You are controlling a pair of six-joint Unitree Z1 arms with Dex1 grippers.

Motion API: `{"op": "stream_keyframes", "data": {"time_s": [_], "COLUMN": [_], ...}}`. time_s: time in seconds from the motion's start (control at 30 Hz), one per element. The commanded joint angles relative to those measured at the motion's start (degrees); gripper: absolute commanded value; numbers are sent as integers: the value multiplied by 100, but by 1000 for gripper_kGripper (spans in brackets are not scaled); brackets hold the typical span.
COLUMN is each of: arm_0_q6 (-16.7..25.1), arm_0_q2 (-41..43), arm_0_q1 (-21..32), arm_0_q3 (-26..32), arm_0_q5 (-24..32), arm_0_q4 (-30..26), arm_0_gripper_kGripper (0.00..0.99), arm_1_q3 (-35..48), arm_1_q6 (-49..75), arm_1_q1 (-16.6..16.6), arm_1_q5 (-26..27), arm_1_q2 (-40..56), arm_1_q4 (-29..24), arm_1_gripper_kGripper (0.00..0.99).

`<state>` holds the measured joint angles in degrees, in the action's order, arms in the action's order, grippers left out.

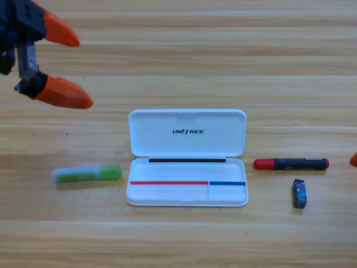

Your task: Clean up eraser and pencils

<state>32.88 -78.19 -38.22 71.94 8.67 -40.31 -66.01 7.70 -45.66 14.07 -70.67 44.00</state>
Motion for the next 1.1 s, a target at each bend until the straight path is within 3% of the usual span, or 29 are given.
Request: {"op": "stream_keyframes", "data": {"time_s": [0.03, 0.17, 0.27, 0.47, 0.7, 1.1], "arm_0_q6": [658, 1221, 1608, 2021, 2196, 1968], "arm_0_q2": [-117, -574, -917, -1348, -1655, -2640], "arm_0_q1": [165, 482, 684, 869, 869, 869], "arm_0_q3": [-171, -197, -382, -901, -1402, -909], "arm_0_q5": [-735, -972, -1104, -1174, -1157, -1007], "arm_0_q4": [-135, -363, -398, -64, 639, 806], "arm_0_gripper_kGripper": [986, 976, 976, 990, 989, 988], "arm_1_q3": [18, -158, -316, -632, -835, -861], "arm_1_q6": [-375, -1007, -1535, -1781, -2809, -4040], "arm_1_q1": [488, 515, 611, 787, 813, 813], "arm_1_q5": [-274, -291, -590, -1021, -1328, -1196], "arm_1_q2": [-333, -1229, -1968, -2952, -3506, -4446], "arm_1_q4": [346, 583, 662, 636, 460, 126], "arm_1_gripper_kGripper": [982, 977, 977, 979, 990, 946]}}
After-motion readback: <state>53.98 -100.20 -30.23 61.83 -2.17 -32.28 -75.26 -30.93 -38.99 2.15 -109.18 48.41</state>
